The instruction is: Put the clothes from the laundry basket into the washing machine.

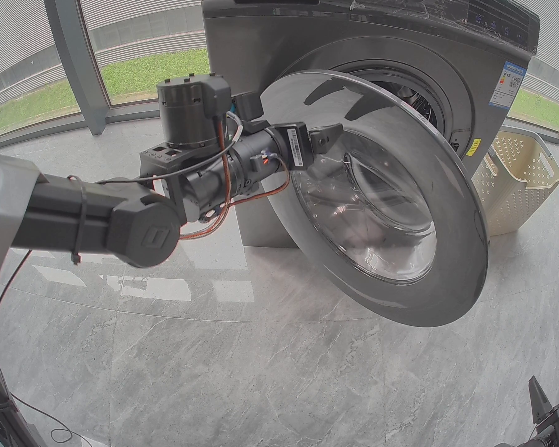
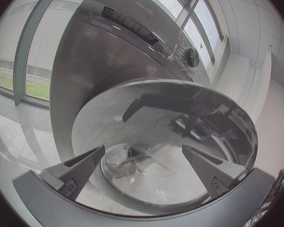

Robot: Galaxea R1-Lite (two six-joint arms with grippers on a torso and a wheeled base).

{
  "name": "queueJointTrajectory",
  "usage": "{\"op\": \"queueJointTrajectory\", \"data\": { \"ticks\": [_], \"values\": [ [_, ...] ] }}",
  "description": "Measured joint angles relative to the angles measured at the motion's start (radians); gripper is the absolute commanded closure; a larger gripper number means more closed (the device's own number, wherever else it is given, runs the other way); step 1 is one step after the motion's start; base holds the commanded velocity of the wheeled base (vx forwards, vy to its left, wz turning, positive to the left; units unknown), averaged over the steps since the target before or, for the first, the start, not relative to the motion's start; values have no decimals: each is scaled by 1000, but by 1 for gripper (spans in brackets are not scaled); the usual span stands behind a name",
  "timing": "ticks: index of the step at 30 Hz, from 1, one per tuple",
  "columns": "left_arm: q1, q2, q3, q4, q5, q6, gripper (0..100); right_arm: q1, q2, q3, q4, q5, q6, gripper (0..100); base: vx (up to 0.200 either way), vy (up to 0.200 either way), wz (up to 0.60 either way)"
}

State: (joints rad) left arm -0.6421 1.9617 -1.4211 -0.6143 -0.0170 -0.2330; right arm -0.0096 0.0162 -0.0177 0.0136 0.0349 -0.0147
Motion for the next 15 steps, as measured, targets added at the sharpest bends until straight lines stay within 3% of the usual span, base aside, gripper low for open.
{"op": "queueJointTrajectory", "data": {
  "ticks": [9, 15],
  "values": [
    [7, 109, -187, 13, 80, -59, 0, 1, 0, 0, 0, 0, 0, 0, 0, 0, 0],
    [6, 117, -137, 18, 91, -73, 0, 0, 0, 0, 0, 0, 0, 0, 0, 0, 0]
  ]
}}
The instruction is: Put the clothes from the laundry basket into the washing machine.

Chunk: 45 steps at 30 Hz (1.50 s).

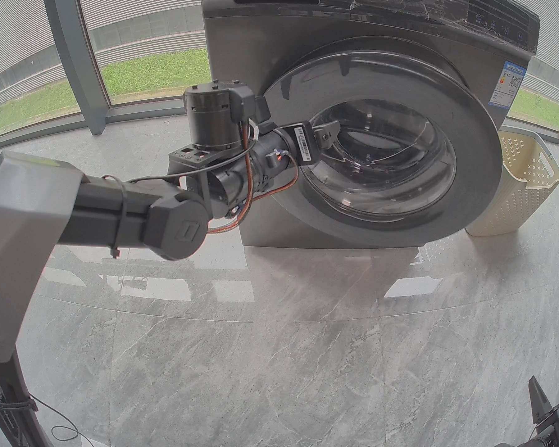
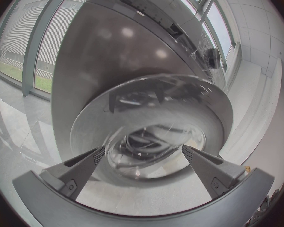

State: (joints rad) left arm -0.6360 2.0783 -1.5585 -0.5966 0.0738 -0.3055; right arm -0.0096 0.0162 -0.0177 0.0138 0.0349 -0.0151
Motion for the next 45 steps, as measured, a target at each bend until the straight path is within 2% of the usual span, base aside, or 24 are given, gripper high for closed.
{"op": "queueJointTrajectory", "data": {
  "ticks": [5, 11, 20, 24, 28, 31, 36, 40, 45],
  "values": [
    [-7, -80, 164, 0, -3, 2, 0, 0, 0, 0, 0, 0, 0, 0, 0, 0, 0],
    [-21, -275, 444, 0, -12, 19, 0, 0, 0, 0, 0, 0, 0, 0, 0, 0, 0],
    [-29, -673, 886, -3, -19, 104, 0, 0, 0, 0, 0, 0, 0, 0, 0, 0, 0],
    [-4, -863, 1051, -1, -23, 139, 0, 1, 0, 0, 0, 0, 0, 0, 0, 0, 0],
    [82, -1060, 1189, 13, -27, 169, 0, 0, 0, 0, 0, 0, 0, 0, 0, 0, 0],
    [199, -1210, 1275, 39, -31, 187, 0, 0, 0, 0, 0, 0, 0, 0, 0, 0, 0],
    [351, -1395, 1374, 108, -38, 209, 0, 0, 0, 0, 0, 0, 0, 0, 0, 0, 0],
    [424, -1530, 1461, 145, -45, 214, 0, 1, 0, 0, 0, 0, 0, 0, 0, 0, 0],
    [505, -1703, 1522, 298, -73, 226, 0, 1, 0, 0, 0, 0, 0, 0, 0, 0, 0]
  ]
}}
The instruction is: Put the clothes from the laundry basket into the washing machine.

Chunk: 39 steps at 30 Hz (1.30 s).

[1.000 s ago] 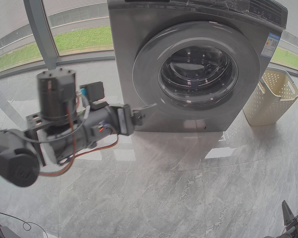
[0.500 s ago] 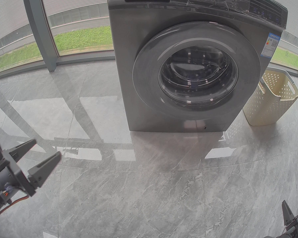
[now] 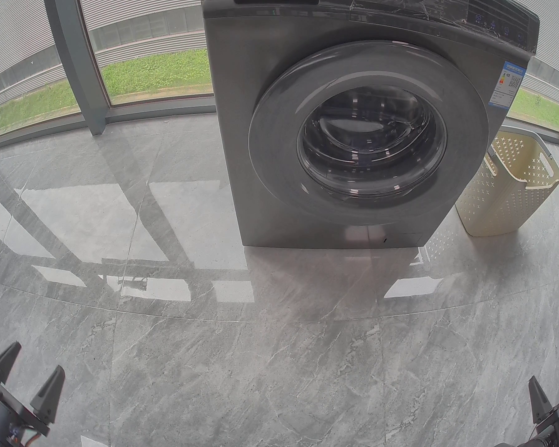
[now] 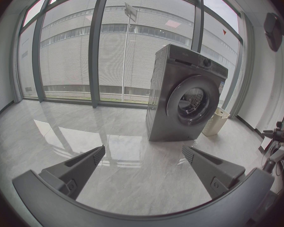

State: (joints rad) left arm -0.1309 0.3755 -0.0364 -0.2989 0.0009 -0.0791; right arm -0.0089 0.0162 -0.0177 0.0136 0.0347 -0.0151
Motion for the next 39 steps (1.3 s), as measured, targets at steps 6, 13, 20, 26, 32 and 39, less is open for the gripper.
{"op": "queueJointTrajectory", "data": {
  "ticks": [6, 13, 20, 26, 32, 39],
  "values": [
    [96, -195, 17, 233, -53, 4, 0, 0, 0, 0, 0, 0, 0, 0, 0, 0, 0],
    [134, -318, 19, 248, 74, -54, 0, 0, 0, 0, 0, 0, 0, 0, 0, 0, 0],
    [135, -356, 19, 243, 143, -30, 0, 0, 0, 0, 0, 0, 0, 0, 0, 0, 0],
    [133, -362, 19, 289, 10, 58, 0, 0, 0, 0, 0, 0, 0, 0, 0, 0, 0],
    [131, -364, 19, 297, 3, 58, 0, 0, 0, 0, 0, 0, 0, 0, 0, 0, 0],
    [132, -364, 19, 299, 5, 68, 0, 0, 0, 0, 0, 0, 0, 0, 0, -114, 0]
  ]
}}
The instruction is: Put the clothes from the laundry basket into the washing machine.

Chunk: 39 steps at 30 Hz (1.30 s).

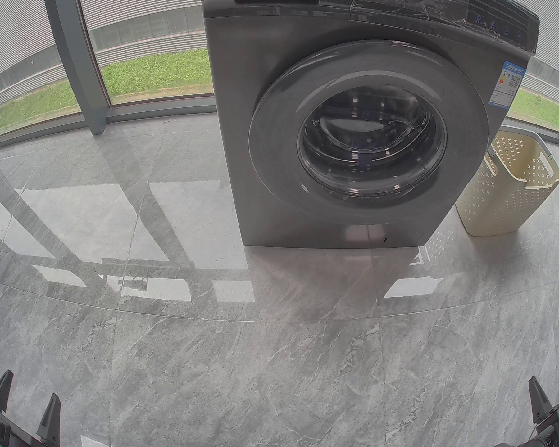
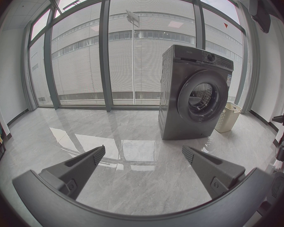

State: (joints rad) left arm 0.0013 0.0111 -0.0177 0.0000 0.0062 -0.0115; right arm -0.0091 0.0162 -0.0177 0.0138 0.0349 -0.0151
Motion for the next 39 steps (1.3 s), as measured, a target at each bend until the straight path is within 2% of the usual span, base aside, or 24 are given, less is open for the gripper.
{"op": "queueJointTrajectory", "data": {
  "ticks": [15, 26, 34, 39],
  "values": [
    [0, 0, 0, 0, 0, 2, 0, 0, 0, 0, 0, 0, 0, 0, 0, -200, 0],
    [0, 2, 0, 2, -2, 15, 0, 0, 0, 0, 0, 0, 0, 0, 0, -200, 0],
    [0, 2, 0, 2, -2, 14, 0, 0, 0, 0, -1, -3, 5, 0, 0, 0, 0],
    [-1, 2, 0, 0, -2, 10, 0, 0, 0, 0, -16, -1, 9, 0, 200, 0, 0]
  ]
}}
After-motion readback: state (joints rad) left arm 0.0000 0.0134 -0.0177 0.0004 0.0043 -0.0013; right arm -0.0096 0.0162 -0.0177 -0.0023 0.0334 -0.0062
